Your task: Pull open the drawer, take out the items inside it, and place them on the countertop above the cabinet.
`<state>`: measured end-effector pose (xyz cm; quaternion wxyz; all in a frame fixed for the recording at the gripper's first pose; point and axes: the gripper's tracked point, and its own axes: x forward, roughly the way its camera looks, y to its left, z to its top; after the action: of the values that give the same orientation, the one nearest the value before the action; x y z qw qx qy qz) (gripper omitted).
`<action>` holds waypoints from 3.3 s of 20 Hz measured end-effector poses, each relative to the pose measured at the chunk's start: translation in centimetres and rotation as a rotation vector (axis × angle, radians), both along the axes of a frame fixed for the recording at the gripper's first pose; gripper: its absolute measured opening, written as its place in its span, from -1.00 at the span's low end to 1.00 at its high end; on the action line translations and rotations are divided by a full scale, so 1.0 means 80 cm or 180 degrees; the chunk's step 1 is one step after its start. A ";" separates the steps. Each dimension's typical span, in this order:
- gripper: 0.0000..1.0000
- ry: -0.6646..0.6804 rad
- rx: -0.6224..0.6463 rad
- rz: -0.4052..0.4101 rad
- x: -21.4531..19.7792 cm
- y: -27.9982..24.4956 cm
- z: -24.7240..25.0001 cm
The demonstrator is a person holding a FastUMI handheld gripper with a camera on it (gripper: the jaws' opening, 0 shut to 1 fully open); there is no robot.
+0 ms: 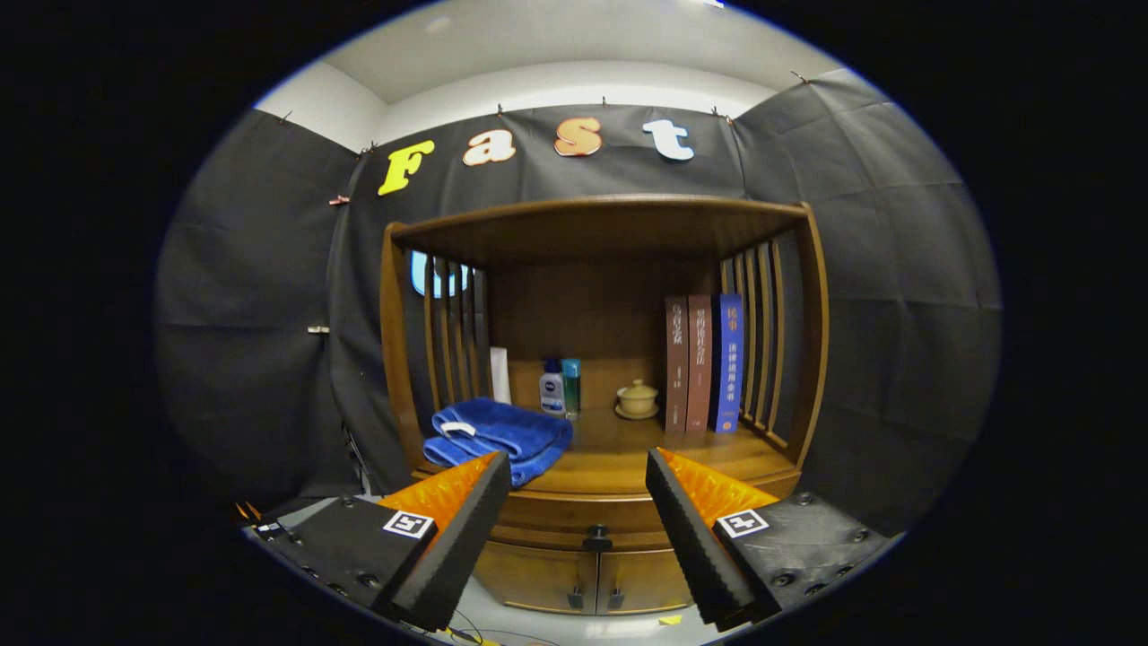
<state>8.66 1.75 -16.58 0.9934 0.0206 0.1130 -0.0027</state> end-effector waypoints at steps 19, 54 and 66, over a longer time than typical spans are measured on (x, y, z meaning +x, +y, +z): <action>0.77 0.1125 0.0109 -0.0144 0.100 -0.002 -0.286; -0.01 0.1532 0.0224 -0.0292 -0.131 0.011 -0.247; 0.96 0.1422 0.0164 -0.0193 -0.019 -0.004 -0.139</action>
<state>7.10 1.44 -27.74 0.9423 0.0482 0.3295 -0.0343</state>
